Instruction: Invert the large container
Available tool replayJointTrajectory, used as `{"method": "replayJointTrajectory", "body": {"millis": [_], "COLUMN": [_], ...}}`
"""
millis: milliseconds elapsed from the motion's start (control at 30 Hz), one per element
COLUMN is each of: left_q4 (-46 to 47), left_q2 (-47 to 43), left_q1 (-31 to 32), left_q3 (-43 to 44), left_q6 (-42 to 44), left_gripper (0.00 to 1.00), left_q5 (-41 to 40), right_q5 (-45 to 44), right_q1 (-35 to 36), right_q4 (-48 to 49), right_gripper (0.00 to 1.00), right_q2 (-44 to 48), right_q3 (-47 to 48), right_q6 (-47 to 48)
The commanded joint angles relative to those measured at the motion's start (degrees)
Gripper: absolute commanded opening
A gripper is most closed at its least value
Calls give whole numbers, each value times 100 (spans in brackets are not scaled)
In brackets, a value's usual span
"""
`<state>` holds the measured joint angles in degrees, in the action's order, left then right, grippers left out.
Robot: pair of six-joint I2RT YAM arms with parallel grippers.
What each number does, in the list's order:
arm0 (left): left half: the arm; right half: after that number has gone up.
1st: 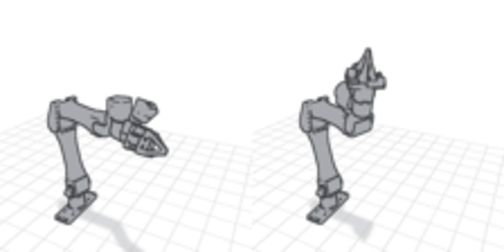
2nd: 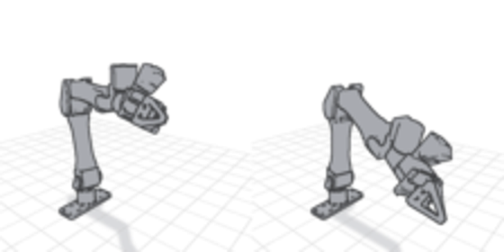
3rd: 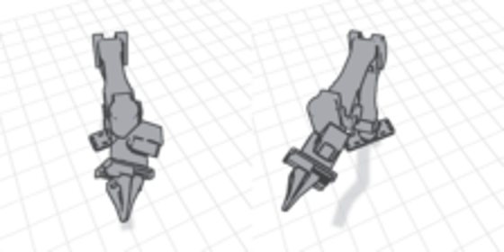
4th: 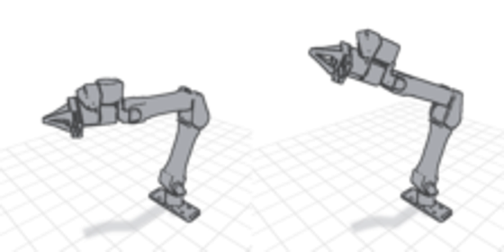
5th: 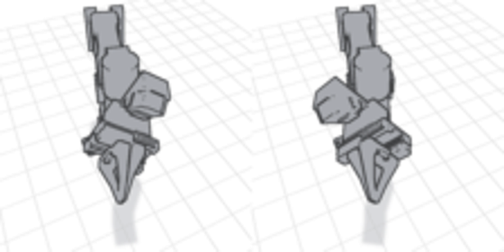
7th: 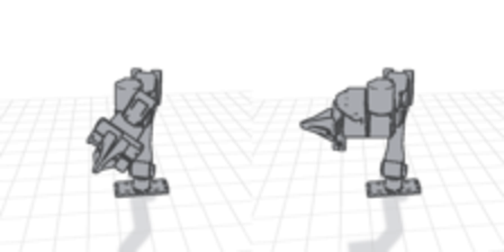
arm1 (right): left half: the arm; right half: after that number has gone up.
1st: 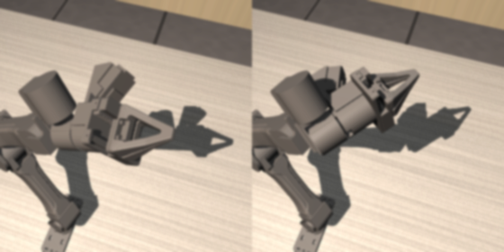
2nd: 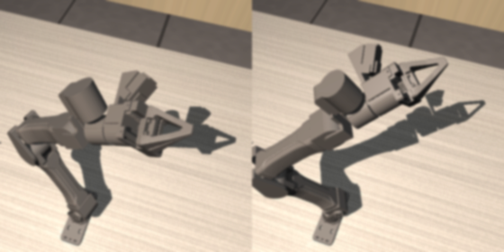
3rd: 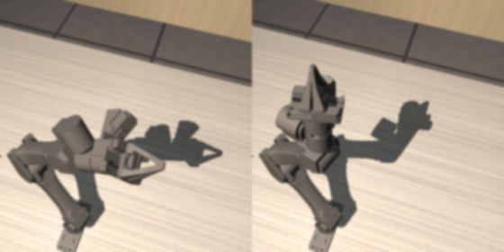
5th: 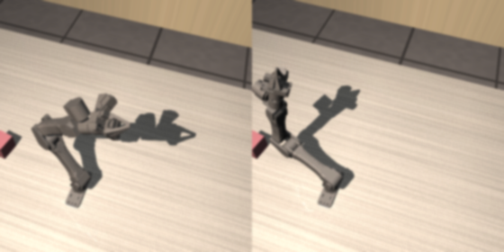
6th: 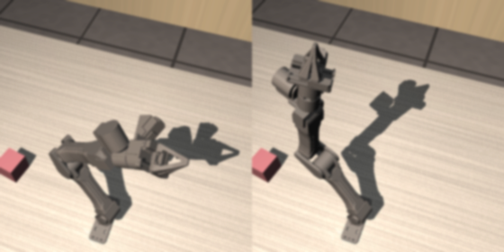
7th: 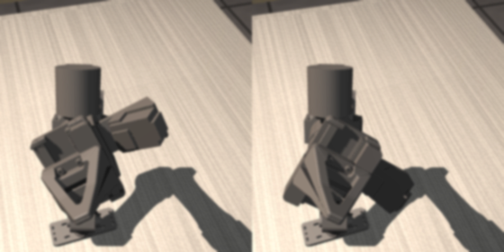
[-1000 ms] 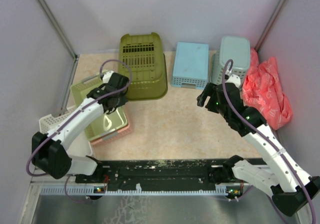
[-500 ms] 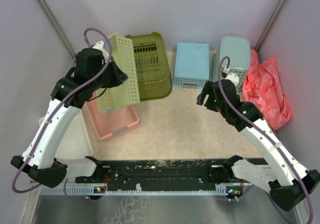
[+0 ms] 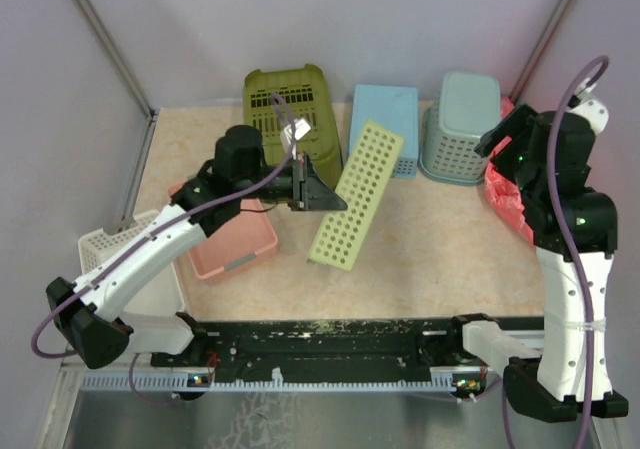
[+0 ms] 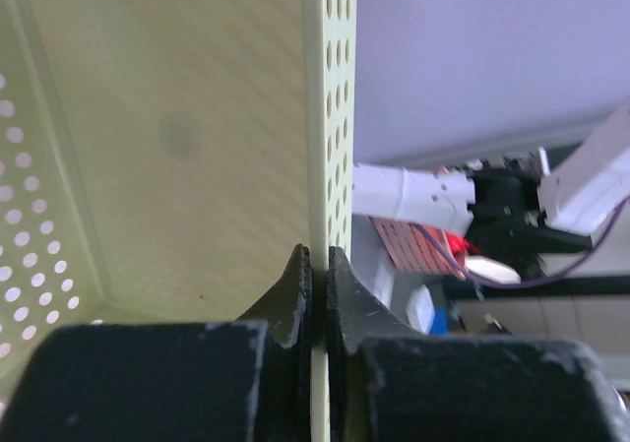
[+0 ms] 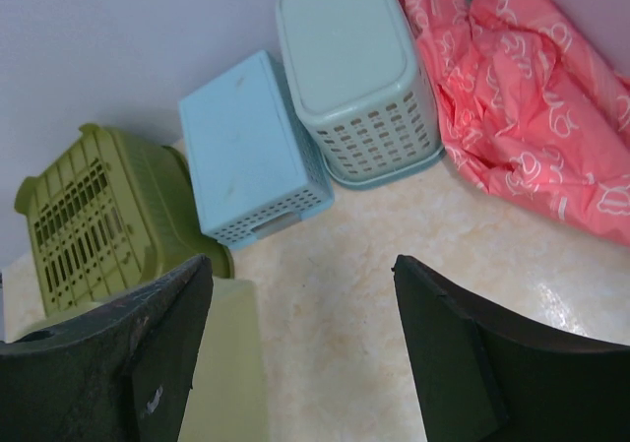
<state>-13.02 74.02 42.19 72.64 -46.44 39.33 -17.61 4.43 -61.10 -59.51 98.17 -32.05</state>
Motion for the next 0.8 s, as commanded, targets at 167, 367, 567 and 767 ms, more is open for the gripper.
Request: {"method": "replayJointTrajectory", "body": {"millis": [167,367,567,767], "left_q4": [4421,7094,8085,8094], "left_q2": [1079,2930,4314,4984], "left_q1": [448,790,1149,1111], "left_q3": [-874,-405,393,368], "left_q6": [-2256,-4506,-5606,-5767], "left_gripper": [0,0,0,0], "left_q5": [1376,1743,1817,1800], "right_q5": [-129,-14,-36,-43], "right_q1": [-30,-29,-32,-30], "right_q4": [-712,-833,-858,-866], "right_gripper": [74,73,73,73], "right_q2": [-479,-545,-477,-434], "right_q3": [1933,1934,1903,1805], "right_q6": [373,397,501,572]}}
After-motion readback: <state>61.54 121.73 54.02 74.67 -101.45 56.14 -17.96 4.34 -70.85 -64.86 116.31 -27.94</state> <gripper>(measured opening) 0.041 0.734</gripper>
